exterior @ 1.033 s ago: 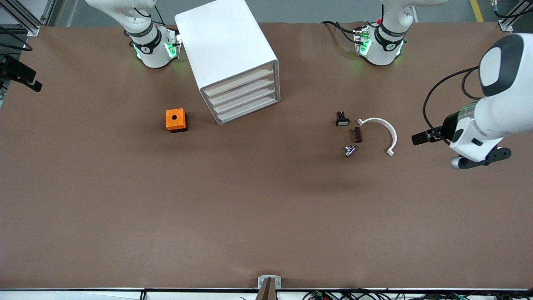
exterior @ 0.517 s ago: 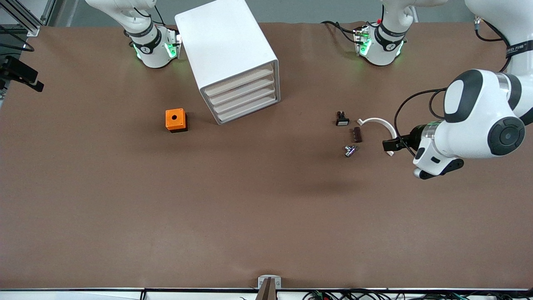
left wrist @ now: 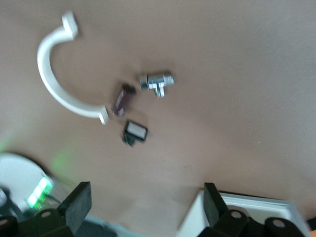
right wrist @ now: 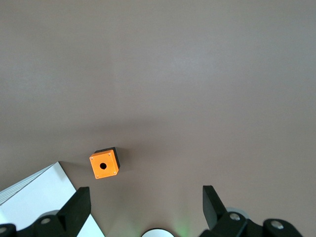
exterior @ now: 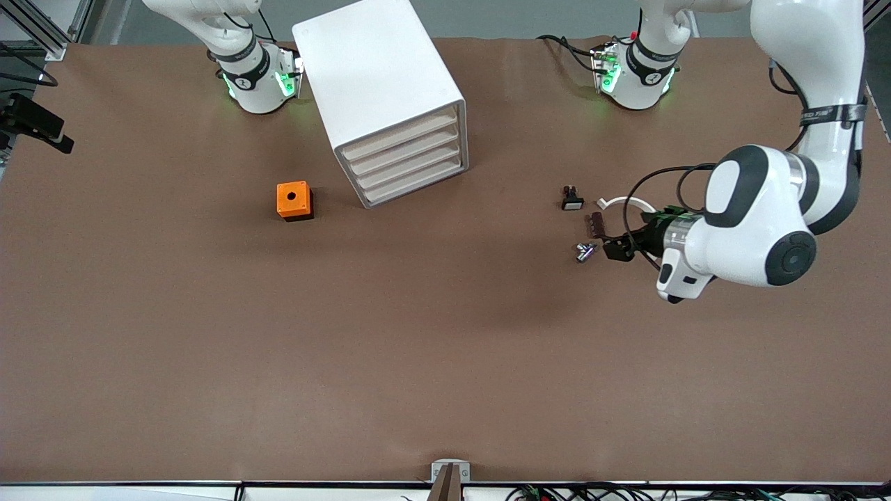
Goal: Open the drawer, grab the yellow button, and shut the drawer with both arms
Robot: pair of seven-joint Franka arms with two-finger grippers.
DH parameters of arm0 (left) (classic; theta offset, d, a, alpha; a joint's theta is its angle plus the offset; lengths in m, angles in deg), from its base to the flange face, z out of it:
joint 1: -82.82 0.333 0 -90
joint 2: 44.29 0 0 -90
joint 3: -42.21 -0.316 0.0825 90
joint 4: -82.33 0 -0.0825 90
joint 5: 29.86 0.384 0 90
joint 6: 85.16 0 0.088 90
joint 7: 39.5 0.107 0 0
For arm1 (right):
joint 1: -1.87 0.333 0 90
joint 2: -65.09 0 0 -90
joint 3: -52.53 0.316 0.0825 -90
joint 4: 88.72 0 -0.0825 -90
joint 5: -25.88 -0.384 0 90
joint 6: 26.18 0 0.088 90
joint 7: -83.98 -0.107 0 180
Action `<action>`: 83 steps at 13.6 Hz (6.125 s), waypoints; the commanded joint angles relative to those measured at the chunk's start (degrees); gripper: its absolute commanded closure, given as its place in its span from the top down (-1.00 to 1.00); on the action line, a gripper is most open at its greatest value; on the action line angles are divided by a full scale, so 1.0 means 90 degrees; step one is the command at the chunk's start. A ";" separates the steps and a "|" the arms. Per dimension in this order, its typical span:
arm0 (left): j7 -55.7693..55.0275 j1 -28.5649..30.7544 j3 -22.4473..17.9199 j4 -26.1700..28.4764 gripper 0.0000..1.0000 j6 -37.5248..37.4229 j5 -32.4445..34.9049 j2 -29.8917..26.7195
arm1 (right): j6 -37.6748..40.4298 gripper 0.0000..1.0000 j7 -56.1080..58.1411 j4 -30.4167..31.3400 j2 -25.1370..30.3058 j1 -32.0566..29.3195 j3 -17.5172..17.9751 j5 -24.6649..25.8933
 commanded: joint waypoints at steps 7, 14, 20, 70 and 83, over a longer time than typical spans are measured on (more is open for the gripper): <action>-0.3545 -0.0912 0.0084 -0.0669 1.00 -0.0171 -0.0380 0.1032 | -0.0025 1.00 0.0006 0.0155 0.0164 0.0028 -0.0013 0.0041; -0.6063 -0.1098 0.0182 -0.1148 1.00 -0.0591 -0.1569 0.1541 | -0.0025 1.00 0.0006 0.0155 0.0164 0.0037 -0.0013 0.0041; -0.7347 -0.1147 0.0192 -0.1344 1.00 -0.0591 -0.2985 0.1922 | -0.0151 1.00 0.0006 0.0146 0.0154 0.0037 -0.0013 0.0041; -0.8842 -0.2017 0.0875 -0.0993 -0.62 -0.1440 -0.4765 0.2801 | -0.0435 1.00 -0.1173 -0.0108 -0.1536 -0.0549 -0.0032 -0.0496; -0.8793 -0.1098 0.0651 -0.1129 -0.63 -0.1421 -0.4677 0.2928 | -0.0220 1.00 -0.4768 -0.0060 -0.1106 0.0534 -0.0013 -0.0680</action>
